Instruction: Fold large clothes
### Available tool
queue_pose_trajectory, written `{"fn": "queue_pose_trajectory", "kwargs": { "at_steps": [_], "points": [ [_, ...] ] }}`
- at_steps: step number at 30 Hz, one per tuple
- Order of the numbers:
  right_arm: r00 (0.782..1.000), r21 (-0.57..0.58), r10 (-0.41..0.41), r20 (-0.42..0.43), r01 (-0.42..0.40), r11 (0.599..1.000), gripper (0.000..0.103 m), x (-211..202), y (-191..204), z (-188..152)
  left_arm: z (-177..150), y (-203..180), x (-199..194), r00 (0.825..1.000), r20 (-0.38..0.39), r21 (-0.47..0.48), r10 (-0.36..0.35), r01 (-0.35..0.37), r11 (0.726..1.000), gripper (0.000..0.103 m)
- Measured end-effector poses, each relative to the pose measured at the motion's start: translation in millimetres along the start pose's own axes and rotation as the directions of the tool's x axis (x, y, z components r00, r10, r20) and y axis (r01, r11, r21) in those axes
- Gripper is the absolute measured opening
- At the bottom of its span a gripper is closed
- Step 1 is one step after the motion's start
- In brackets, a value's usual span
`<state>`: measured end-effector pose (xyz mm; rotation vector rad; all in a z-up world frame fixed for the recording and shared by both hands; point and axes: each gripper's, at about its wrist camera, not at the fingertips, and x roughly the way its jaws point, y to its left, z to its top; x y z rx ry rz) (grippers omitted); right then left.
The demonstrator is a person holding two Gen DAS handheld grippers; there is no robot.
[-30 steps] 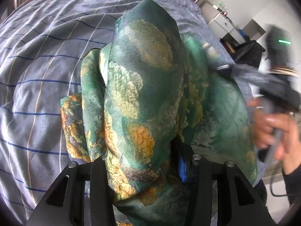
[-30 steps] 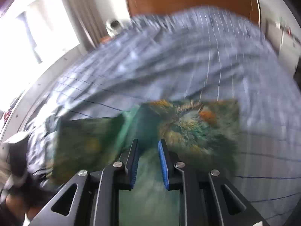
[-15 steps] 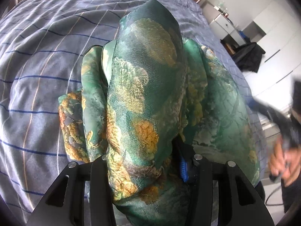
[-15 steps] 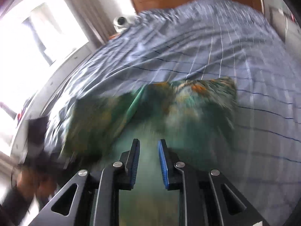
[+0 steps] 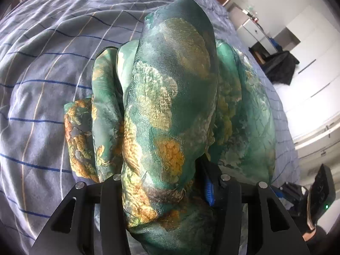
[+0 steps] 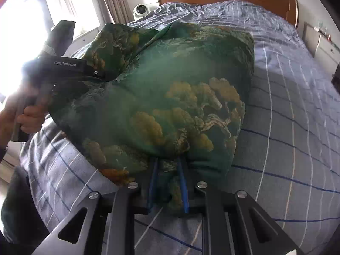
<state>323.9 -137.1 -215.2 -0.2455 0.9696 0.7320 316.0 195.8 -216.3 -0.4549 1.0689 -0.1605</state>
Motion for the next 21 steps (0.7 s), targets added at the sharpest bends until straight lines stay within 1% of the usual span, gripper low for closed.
{"fn": "queue_pose_trajectory", "kwargs": {
  "at_steps": [1, 3, 4, 6, 7, 8, 10, 14, 18, 21],
  "points": [
    [1.000, -0.004, -0.009, -0.001, 0.009, 1.000, 0.019, -2.9, 2.2, 2.0, -0.2, 0.2, -1.8, 1.000, 0.001, -0.004, 0.001, -0.001, 1.000, 0.051],
    [0.999, -0.015, -0.029, 0.028, 0.030, 0.999, 0.021, -19.5, 8.7, 3.1, -1.8, -5.2, -12.5, 1.000, 0.015, -0.001, 0.025, -0.025, 1.000, 0.058],
    [0.998, -0.021, -0.038, 0.045, 0.039, 0.999, 0.024, -30.2, 12.4, 1.7, -4.2, -13.3, -25.0, 0.997, 0.043, 0.011, 0.069, -0.069, 0.998, 0.067],
    [0.994, -0.029, -0.037, 0.099, 0.040, 0.999, 0.051, -59.6, 18.3, 0.1, -10.1, -27.5, -44.6, 0.985, 0.100, 0.043, 0.143, -0.148, 0.988, 0.074],
    [0.990, -0.024, -0.035, 0.133, 0.038, 0.999, 0.079, -73.9, 20.9, -2.6, -14.3, -37.8, -58.1, 0.971, 0.138, 0.060, 0.197, -0.207, 0.977, 0.078],
    [0.985, -0.021, -0.037, 0.169, 0.041, 0.999, 0.092, -87.5, 22.4, -5.6, -18.3, -47.0, -70.7, 0.956, 0.171, 0.068, 0.237, -0.251, 0.966, 0.081],
    [0.972, -0.032, -0.059, 0.226, 0.067, 0.997, 0.092, -111.5, 28.0, -11.8, -24.7, -59.2, -89.9, 0.938, 0.219, 0.074, 0.270, -0.292, 0.953, 0.085],
    [0.954, -0.054, -0.099, 0.283, 0.119, 0.991, 0.092, -137.8, 36.0, -12.4, -35.4, -74.8, -113.3, 0.903, 0.280, 0.077, 0.327, -0.361, 0.929, 0.086],
    [0.949, -0.053, -0.107, 0.296, 0.128, 0.990, 0.092, -146.4, 38.4, -13.0, -37.3, -79.7, -124.2, 0.880, 0.302, 0.073, 0.366, -0.404, 0.912, 0.086],
    [0.951, -0.045, -0.117, 0.288, 0.135, 0.990, 0.092, -142.7, 33.9, -14.1, -37.3, -82.1, -130.8, 0.869, 0.314, 0.077, 0.382, -0.424, 0.902, 0.086]
  ]
}}
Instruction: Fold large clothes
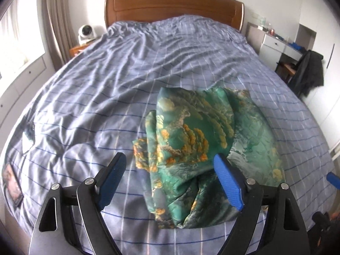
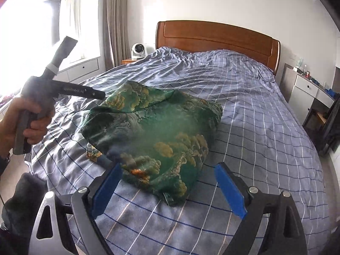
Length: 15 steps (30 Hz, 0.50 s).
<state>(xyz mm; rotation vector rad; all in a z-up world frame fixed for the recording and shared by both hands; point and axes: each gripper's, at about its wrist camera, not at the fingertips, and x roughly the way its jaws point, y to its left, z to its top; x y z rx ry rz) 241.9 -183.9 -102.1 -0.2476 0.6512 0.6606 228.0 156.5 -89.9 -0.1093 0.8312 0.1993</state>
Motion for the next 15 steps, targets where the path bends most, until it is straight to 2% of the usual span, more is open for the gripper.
{"fn": "queue_pose_trajectory", "kwargs": {
  "at_steps": [6, 9, 11, 12, 13, 14, 15],
  "points": [
    [1.000, 0.007, -0.002, -0.021, 0.002, 1.000, 0.092, -1.5, -2.3, -10.0, 1.8, -5.3, -2.6, 0.999, 0.003, 0.018, 0.040, -0.040, 0.999, 0.086],
    [0.999, 0.009, -0.006, -0.035, 0.006, 1.000, 0.092, 0.5, -4.4, -13.2, 2.6, -1.8, -0.8, 1.000, -0.011, 0.010, 0.026, -0.026, 1.000, 0.086],
    [0.999, 0.013, -0.007, -0.049, 0.007, 1.000, 0.092, 2.7, -7.5, -13.9, 5.3, 5.7, -1.6, 0.999, -0.025, -0.021, -0.037, 0.037, 0.999, 0.086],
    [0.999, 0.017, -0.008, -0.052, 0.009, 1.000, 0.092, 3.0, -9.4, -13.5, 8.7, 12.8, -0.5, 0.993, -0.039, -0.053, -0.115, 0.113, 0.992, 0.086],
    [0.998, 0.025, -0.007, -0.054, 0.009, 1.000, 0.092, 2.8, -13.0, -12.4, 12.1, 22.2, 1.9, 0.976, -0.059, -0.094, -0.210, 0.204, 0.974, 0.086],
    [0.998, 0.034, -0.005, -0.055, 0.007, 0.999, 0.092, 2.5, -16.4, -11.3, 15.7, 34.9, 8.4, 0.939, -0.095, -0.154, -0.331, 0.314, 0.937, 0.086],
    [0.999, 0.045, -0.002, -0.054, 0.004, 0.999, 0.092, 2.2, -20.2, -10.3, 16.7, 41.5, 13.0, 0.914, -0.116, -0.186, -0.388, 0.364, 0.913, 0.086]
  ]
}}
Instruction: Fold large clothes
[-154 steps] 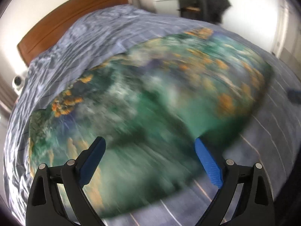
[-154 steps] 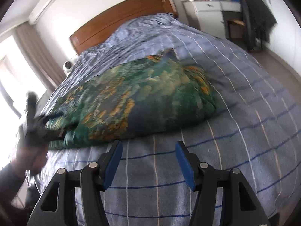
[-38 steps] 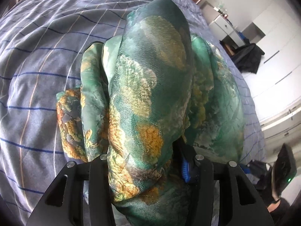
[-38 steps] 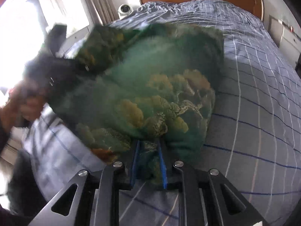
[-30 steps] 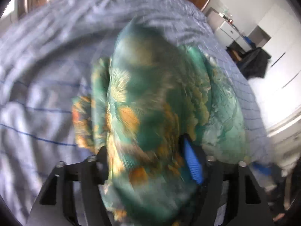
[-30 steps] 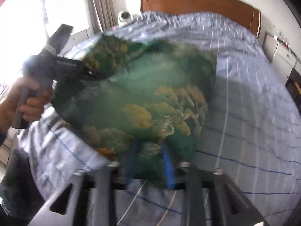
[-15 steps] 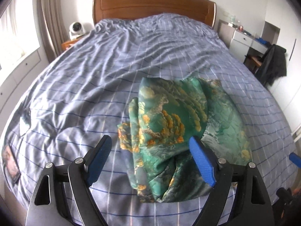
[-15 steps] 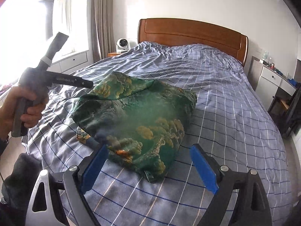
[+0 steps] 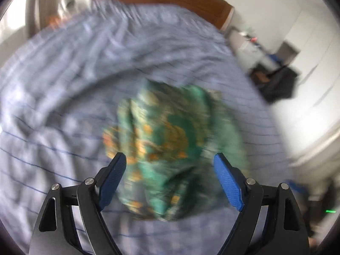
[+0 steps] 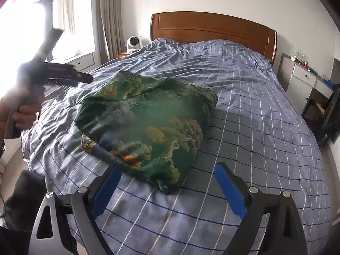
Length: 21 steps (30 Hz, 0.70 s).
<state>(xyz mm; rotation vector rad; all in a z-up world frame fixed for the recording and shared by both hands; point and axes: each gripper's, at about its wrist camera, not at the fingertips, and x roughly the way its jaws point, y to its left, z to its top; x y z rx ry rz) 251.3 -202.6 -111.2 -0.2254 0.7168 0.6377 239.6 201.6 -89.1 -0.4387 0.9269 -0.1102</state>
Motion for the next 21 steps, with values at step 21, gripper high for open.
{"fn": "queue_pose_trajectory", "kwargs": {
  "at_steps": [21],
  "points": [
    [0.913, 0.404, 0.373, -0.166, -0.282, 0.870, 0.092, 142.5, -94.8, 18.8, -16.7, 76.0, 132.2, 0.963, -0.248, -0.186, -0.102, 0.056, 0.981, 0.098]
  ]
}}
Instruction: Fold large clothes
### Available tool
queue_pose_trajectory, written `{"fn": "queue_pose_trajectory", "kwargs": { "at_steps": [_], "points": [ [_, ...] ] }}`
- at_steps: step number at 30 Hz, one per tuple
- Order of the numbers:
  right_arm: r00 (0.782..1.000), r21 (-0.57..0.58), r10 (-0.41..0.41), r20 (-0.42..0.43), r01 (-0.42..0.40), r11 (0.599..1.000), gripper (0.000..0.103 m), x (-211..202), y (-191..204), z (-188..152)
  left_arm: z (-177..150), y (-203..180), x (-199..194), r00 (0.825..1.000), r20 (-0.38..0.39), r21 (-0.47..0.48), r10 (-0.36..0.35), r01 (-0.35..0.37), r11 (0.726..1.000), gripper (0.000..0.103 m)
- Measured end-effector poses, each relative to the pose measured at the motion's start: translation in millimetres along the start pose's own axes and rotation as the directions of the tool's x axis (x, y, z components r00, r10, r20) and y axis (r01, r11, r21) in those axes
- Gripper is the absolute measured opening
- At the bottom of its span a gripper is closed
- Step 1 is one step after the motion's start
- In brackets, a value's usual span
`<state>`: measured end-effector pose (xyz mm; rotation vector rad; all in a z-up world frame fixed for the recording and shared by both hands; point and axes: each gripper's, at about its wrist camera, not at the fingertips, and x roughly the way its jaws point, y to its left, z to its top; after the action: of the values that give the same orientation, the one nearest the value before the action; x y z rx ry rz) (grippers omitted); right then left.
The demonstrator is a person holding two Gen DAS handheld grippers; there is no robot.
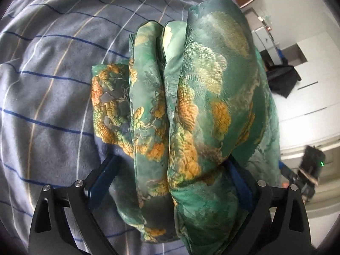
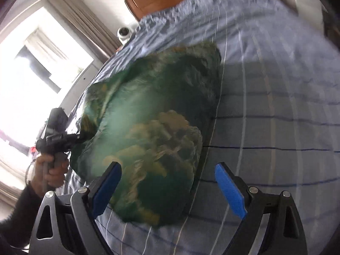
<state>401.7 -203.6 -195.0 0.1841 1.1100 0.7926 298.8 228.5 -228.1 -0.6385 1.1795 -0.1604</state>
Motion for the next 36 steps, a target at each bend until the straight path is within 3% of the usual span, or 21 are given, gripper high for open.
{"fn": "queue_pose_trajectory", "kwargs": {
  "at_steps": [3, 6, 10, 13, 22, 27, 30, 32, 35, 36],
  "points": [
    [0.991, 0.064, 0.120, -0.064, -0.116, 0.991, 0.092, 33.2, -23.8, 8.8, 2.4, 4.2, 2.4, 1.000, -0.007, 0.011, -0.014, 0.014, 1.000, 0.099],
    [0.976, 0.110, 0.207, -0.071, -0.199, 0.974, 0.093, 49.8, -34.3, 11.9, 11.7, 4.1, -0.7, 1.000, -0.022, -0.002, -0.004, 0.004, 1.000, 0.098],
    [0.971, 0.116, 0.232, -0.067, -0.223, 0.968, 0.093, 57.4, -34.1, 13.5, 20.6, -14.1, -28.8, 0.996, -0.001, 0.109, 0.085, -0.084, 0.990, 0.099],
    [0.969, 0.115, 0.233, -0.077, -0.223, 0.968, 0.094, 61.0, -32.2, 13.5, 23.7, -15.8, -29.1, 0.993, -0.012, 0.115, 0.115, -0.113, 0.987, 0.103],
    [0.980, 0.067, 0.164, -0.113, -0.157, 0.985, 0.094, 62.4, -12.3, 21.7, 19.0, 24.4, 2.5, 0.999, -0.029, -0.089, -0.040, 0.037, 0.995, 0.103],
    [0.967, 0.098, 0.207, -0.149, -0.194, 0.976, 0.095, 93.5, 0.6, 37.1, 22.3, 25.1, 17.0, 0.992, -0.065, -0.102, -0.107, 0.100, 0.990, 0.103],
    [0.981, 0.025, 0.127, -0.144, -0.125, 0.992, 0.095, 102.7, 23.6, 40.7, 22.4, 29.2, 18.5, 0.990, -0.061, -0.124, -0.129, 0.121, 0.985, 0.102],
    [0.993, -0.079, 0.046, -0.112, -0.055, 0.995, 0.088, 94.9, 43.7, 36.8, 19.3, 22.9, 10.1, 0.994, -0.045, -0.099, -0.104, 0.099, 0.990, 0.079],
    [0.996, -0.299, -0.088, -0.021, 0.078, 0.951, 0.079, 81.1, 87.7, 24.2, 13.5, -5.3, -10.3, 1.000, 0.017, -0.002, -0.025, 0.026, 1.000, 0.061],
    [0.992, -0.379, -0.122, 0.024, 0.122, 0.917, 0.079, 75.4, 106.3, 18.6, 9.9, -14.3, -20.1, 0.999, 0.044, 0.023, -0.015, 0.014, 1.000, 0.059]
  ]
}}
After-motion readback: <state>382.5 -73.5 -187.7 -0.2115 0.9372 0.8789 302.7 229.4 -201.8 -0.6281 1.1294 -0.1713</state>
